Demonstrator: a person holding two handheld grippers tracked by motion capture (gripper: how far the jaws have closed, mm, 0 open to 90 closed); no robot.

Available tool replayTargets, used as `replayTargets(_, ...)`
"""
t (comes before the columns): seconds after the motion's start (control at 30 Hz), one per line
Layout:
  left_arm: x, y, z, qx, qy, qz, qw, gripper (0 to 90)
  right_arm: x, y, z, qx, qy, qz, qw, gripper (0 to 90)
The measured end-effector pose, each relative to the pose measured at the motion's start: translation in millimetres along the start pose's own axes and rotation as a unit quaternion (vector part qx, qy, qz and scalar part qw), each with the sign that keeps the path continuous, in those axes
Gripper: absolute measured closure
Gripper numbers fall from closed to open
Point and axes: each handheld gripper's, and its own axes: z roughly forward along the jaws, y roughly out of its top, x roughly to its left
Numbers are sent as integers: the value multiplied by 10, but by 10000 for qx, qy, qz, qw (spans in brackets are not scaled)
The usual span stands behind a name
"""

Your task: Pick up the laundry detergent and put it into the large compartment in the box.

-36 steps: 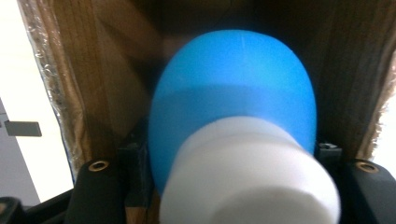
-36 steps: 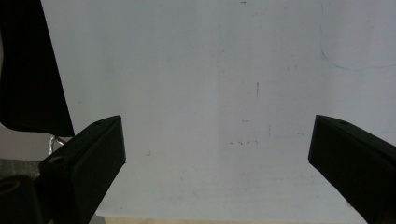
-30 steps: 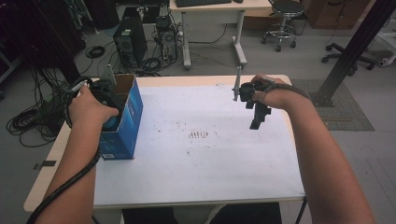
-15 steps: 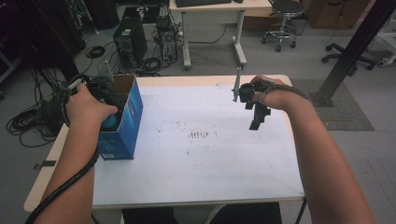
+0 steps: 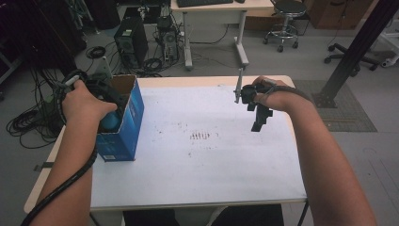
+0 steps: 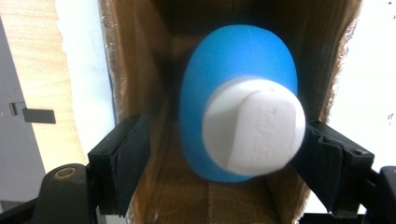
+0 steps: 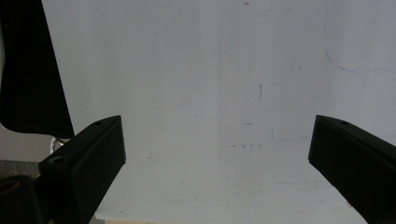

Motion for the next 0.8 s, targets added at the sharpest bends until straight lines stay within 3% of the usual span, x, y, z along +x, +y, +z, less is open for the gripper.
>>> replayTargets(0.47, -33, -77, -251, -182, 30, 185, 9997, 153, -2, 3, 1, -21, 2, -3, 10000, 38)
replayTargets(0.57, -76, -92, -310, -232, 33, 328, 9992, 142, -4, 1, 1, -19, 0, -6, 10000, 38)
replayTargets(0.8, -273, -153, -448, -475, 52, 833, 9954, 106, -8, 0, 10, -7, 3, -15, 10000, 38)
